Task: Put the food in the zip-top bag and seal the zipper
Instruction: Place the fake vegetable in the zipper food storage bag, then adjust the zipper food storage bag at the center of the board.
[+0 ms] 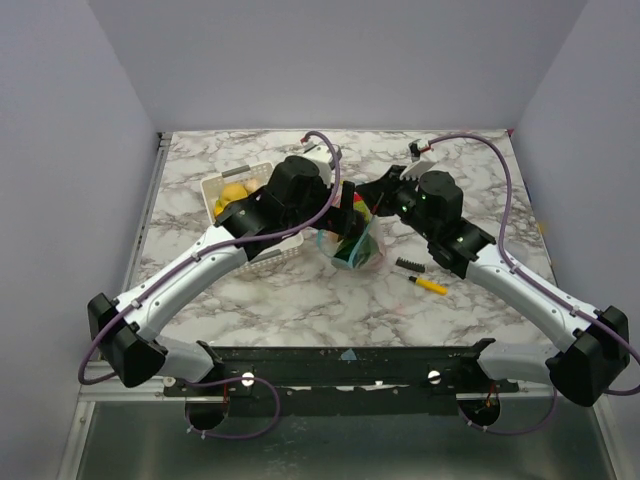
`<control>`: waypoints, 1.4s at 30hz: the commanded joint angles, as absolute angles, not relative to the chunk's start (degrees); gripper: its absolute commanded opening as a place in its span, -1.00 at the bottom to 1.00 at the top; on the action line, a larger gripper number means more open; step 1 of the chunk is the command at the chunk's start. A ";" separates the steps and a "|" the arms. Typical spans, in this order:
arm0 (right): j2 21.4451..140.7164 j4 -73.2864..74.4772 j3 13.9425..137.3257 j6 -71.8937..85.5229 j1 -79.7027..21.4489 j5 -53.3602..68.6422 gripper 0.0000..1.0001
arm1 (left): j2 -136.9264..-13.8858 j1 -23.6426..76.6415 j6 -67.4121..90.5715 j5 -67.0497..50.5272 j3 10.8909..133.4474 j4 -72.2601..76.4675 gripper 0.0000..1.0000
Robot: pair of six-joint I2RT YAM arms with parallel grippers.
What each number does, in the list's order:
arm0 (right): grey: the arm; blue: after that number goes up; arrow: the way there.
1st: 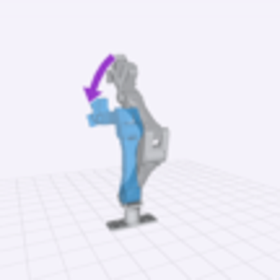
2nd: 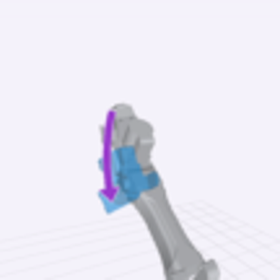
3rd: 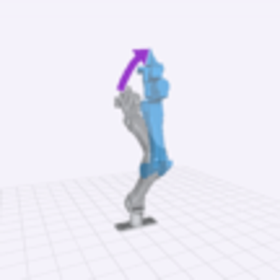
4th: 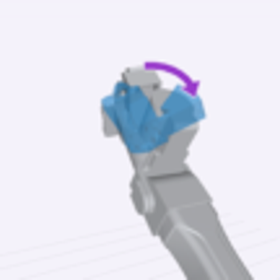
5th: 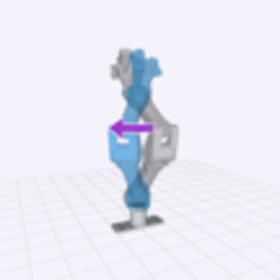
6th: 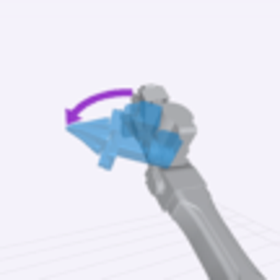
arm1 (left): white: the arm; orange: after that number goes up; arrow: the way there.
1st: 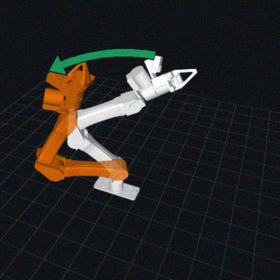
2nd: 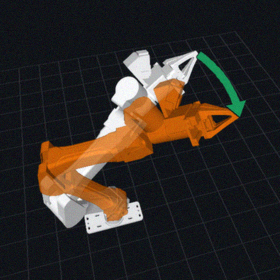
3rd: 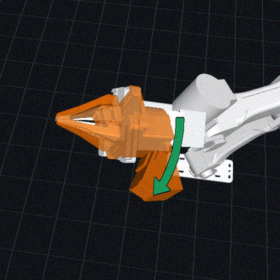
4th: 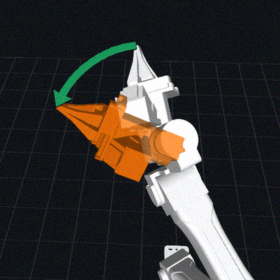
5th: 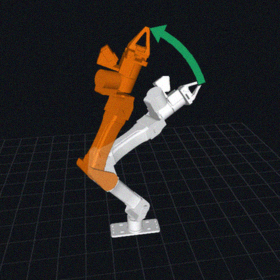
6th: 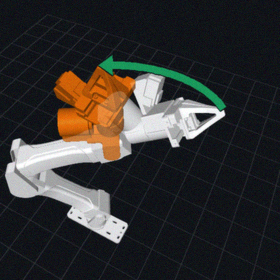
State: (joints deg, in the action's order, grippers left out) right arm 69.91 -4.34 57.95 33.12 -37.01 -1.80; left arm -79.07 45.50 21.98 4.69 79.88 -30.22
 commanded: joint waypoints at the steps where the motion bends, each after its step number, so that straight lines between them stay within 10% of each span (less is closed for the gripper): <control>1: 69.85 -5.21 60.55 33.15 -37.23 -3.42 -0.99 | -74.62 45.49 21.75 3.56 79.56 -33.15 0.97; 7: 69.71 -4.20 61.52 32.48 -37.23 -4.38 -0.99 | -69.29 44.92 23.03 4.59 75.05 -31.95 0.93; 15: 68.95 -3.85 62.10 31.30 -37.14 -4.62 -0.99 | -66.66 43.00 27.82 -5.32 64.84 -26.92 0.13; 23: 68.65 -3.68 61.40 31.26 -37.23 -3.32 -0.99 | -69.12 42.98 30.06 -11.38 61.96 -23.37 -0.10; 27: 68.43 -2.15 61.93 28.71 -37.17 -4.59 -0.99 | -70.17 42.98 29.94 -15.25 63.85 -23.02 -1.00; 42: 73.16 20.57 76.40 15.64 -37.19 -5.63 -0.99 | -65.40 41.47 48.47 -19.58 59.57 -12.41 -1.00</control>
